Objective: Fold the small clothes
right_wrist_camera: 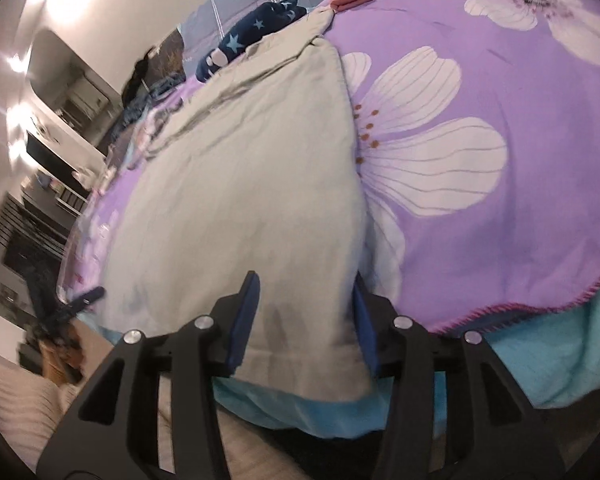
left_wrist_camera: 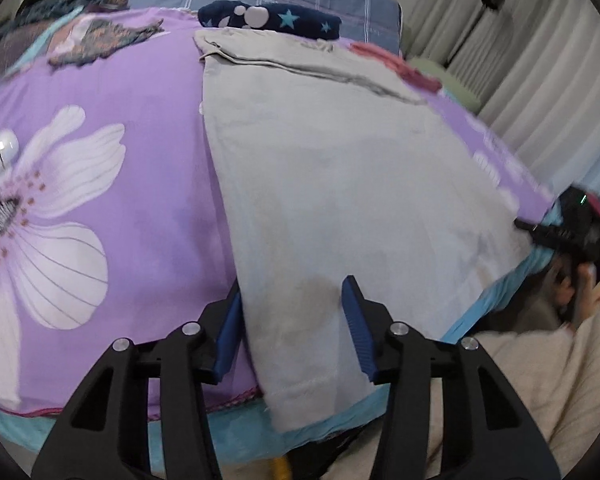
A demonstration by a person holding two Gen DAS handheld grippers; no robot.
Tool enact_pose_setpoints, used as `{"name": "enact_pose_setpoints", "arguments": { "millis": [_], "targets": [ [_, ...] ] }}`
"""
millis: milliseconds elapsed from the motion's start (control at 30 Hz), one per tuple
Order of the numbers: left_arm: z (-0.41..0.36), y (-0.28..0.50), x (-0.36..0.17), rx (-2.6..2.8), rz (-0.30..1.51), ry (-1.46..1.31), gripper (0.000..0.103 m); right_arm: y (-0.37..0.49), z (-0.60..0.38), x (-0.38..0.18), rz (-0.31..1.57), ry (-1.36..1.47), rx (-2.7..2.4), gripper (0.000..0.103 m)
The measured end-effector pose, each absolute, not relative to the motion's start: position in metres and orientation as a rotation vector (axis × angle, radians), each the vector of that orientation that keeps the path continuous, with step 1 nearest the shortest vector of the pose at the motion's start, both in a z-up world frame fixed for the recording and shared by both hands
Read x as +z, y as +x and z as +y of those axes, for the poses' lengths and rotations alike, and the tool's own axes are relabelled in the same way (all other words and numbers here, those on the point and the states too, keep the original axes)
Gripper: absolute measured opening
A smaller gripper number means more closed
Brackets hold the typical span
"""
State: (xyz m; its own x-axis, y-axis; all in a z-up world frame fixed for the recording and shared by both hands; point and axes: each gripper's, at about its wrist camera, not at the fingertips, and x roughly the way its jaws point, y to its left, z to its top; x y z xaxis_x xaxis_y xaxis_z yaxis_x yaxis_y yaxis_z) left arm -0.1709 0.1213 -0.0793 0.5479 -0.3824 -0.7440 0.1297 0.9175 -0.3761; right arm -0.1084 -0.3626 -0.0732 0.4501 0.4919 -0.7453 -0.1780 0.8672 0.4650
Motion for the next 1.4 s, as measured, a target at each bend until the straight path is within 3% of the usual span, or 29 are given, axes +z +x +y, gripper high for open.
{"name": "enact_pose_setpoints", "arguments": {
  "millis": [67, 167, 200, 267, 300, 400, 600, 900, 1000, 1400],
  "targets": [
    [0.123, -0.173, -0.079, -0.319, 0.947, -0.315, 0.044, -0.11, -0.36, -0.071, 1.028, 0.319, 0.423, 0.038],
    [0.123, -0.181, -0.08, -0.333, 0.952, -0.302, 0.029, -0.114, -0.36, -0.072, 1.03, 0.315, 0.425, 0.031],
    [0.123, -0.181, -0.08, -0.332, 0.95, -0.305, 0.025, -0.113, -0.36, -0.073, 1.029, 0.322, 0.425, 0.025],
    [0.123, -0.177, -0.081, -0.323, 0.941, -0.337, 0.008, -0.11, -0.358, -0.074, 1.027, 0.339, 0.424, 0.007],
    [0.124, -0.175, -0.081, -0.319, 0.941, -0.361, 0.003, -0.106, -0.356, -0.074, 1.032, 0.365, 0.432, 0.007],
    [0.127, -0.168, -0.064, -0.324, 0.869, -0.457, 0.002, -0.104, -0.353, -0.053, 0.946, 0.444, 0.485, 0.006],
    [0.124, -0.18, 0.021, -0.379, 0.575, -0.437, 0.001, -0.111, -0.361, 0.024, 0.686, 0.523, 0.633, 0.006],
    [0.119, -0.241, 0.114, -0.362, 0.268, -0.363, 0.001, -0.168, -0.374, 0.115, 0.349, 0.425, 0.648, 0.006],
    [0.118, -0.242, 0.115, -0.336, 0.267, -0.341, 0.001, -0.172, -0.369, 0.12, 0.343, 0.301, 0.489, 0.006],
    [0.133, -0.114, 0.065, -0.228, 0.481, -0.413, 0.001, -0.042, -0.342, 0.078, 0.488, 0.329, 0.421, 0.006]
  ]
}}
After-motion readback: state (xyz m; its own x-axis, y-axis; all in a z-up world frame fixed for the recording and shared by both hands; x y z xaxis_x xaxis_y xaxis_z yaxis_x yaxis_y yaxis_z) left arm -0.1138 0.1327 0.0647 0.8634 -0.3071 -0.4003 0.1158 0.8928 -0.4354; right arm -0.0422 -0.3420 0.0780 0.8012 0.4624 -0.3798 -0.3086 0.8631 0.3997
